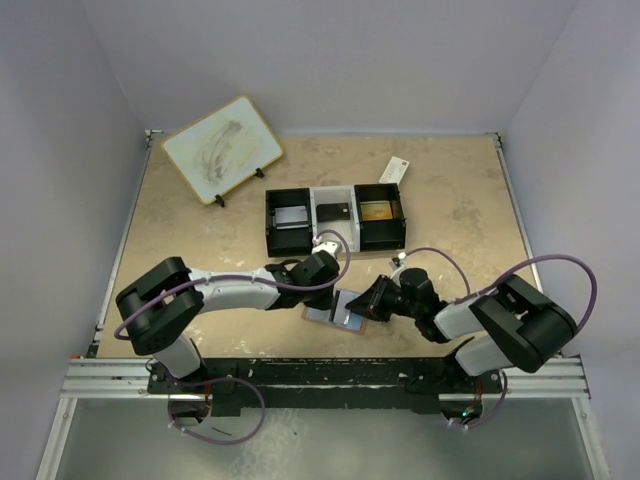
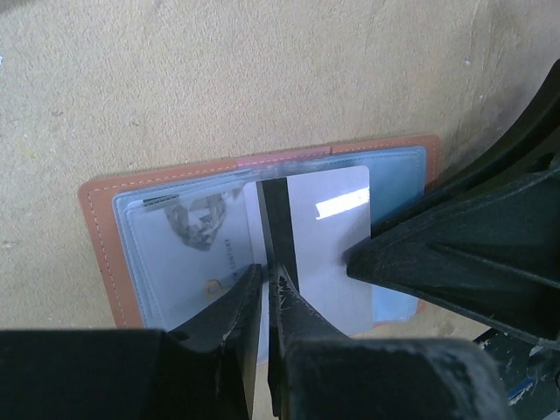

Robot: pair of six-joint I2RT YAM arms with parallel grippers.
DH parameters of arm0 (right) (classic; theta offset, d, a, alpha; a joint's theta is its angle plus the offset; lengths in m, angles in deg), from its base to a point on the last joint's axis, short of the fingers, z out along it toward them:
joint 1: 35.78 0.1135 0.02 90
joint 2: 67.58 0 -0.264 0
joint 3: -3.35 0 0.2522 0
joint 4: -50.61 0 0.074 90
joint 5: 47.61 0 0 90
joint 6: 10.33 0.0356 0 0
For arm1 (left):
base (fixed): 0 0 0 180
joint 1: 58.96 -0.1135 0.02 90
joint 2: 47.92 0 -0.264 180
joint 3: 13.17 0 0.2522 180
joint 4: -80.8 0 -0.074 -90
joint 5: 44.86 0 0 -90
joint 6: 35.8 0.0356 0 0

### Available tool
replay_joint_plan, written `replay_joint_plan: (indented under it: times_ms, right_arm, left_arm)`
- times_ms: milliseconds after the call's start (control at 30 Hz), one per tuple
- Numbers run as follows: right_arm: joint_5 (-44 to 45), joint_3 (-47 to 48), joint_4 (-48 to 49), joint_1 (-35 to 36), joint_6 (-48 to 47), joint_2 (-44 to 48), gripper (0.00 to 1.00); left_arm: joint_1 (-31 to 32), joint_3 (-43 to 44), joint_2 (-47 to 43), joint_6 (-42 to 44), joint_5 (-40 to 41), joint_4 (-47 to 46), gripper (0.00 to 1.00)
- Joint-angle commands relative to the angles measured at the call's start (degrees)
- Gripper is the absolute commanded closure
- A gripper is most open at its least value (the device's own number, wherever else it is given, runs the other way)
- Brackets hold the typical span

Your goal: Take the credit cards out of the card holder

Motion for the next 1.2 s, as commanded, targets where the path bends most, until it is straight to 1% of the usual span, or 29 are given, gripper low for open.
replay_joint_plan:
  times_ms: [0, 67, 267, 400, 633, 767, 833, 900, 933, 1000, 1067, 1133, 1167]
  right_arm:
    - [3.2, -0.1, 4.4, -0.1, 1.7, -1.8, 0.80]
    - [2.8, 0.0, 5.6, -0.1, 1.8, -2.9, 0.80]
    - [0.7, -0.1, 10.8, 0.0, 2.1, -6.0, 0.83]
    - [-0.5, -0.1, 12.6, 0.4, 1.5, -6.7, 0.82]
    - [-1.2, 1.5, 10.1, 1.9, -0.2, -7.1, 0.79]
    - [-0.5, 1.7, 9.7, 3.2, 0.3, -7.4, 0.80]
    - [0.4, 1.0, 9.6, 3.3, 0.6, -7.0, 0.84]
    - [1.4, 0.1, 9.3, 3.3, 0.9, -5.6, 0.95]
    - [1.9, -0.2, 8.2, 3.3, 0.9, -4.4, 1.00]
    - [3.1, -0.3, 3.8, 3.3, 0.4, -0.9, 1.00]
    - [4.9, 0.1, -3.2, 3.3, 0.1, 4.2, 1.00]
    - [9.1, 1.1, -12.5, 3.3, -0.8, 11.2, 1.00]
    - [11.3, 1.8, -17.9, 3.3, -1.3, 16.5, 1.00]
  left_arm:
    - [0.7, 0.1, 1.4, 0.4, 0.5, 3.3, 0.96]
    - [0.7, 0.0, 1.2, 0.2, 0.8, 3.5, 0.96]
    - [0.7, 0.0, 0.8, -0.1, 1.8, 4.0, 0.96]
    - [0.7, 0.1, 0.4, -0.3, 2.6, 4.1, 0.97]
    - [0.7, 0.1, 0.0, -1.0, 3.7, 4.3, 0.97]
    - [0.7, -0.1, -0.3, -1.2, 4.1, 4.3, 0.97]
    - [0.7, -0.1, -0.3, -1.3, 4.3, 4.4, 0.97]
    - [0.7, -0.2, -0.5, -1.3, 4.4, 4.6, 0.97]
    - [0.7, -0.2, -0.8, -1.3, 4.7, 4.8, 0.98]
    - [0.7, -0.3, -1.3, -1.3, 5.3, 5.2, 0.97]
    - [0.7, -0.5, -2.6, -1.4, 7.1, 5.9, 0.95]
    - [0.7, -0.7, -4.6, -1.6, 9.0, 6.4, 0.92]
    - [0.7, -0.8, -5.8, -1.7, 9.8, 6.9, 0.91]
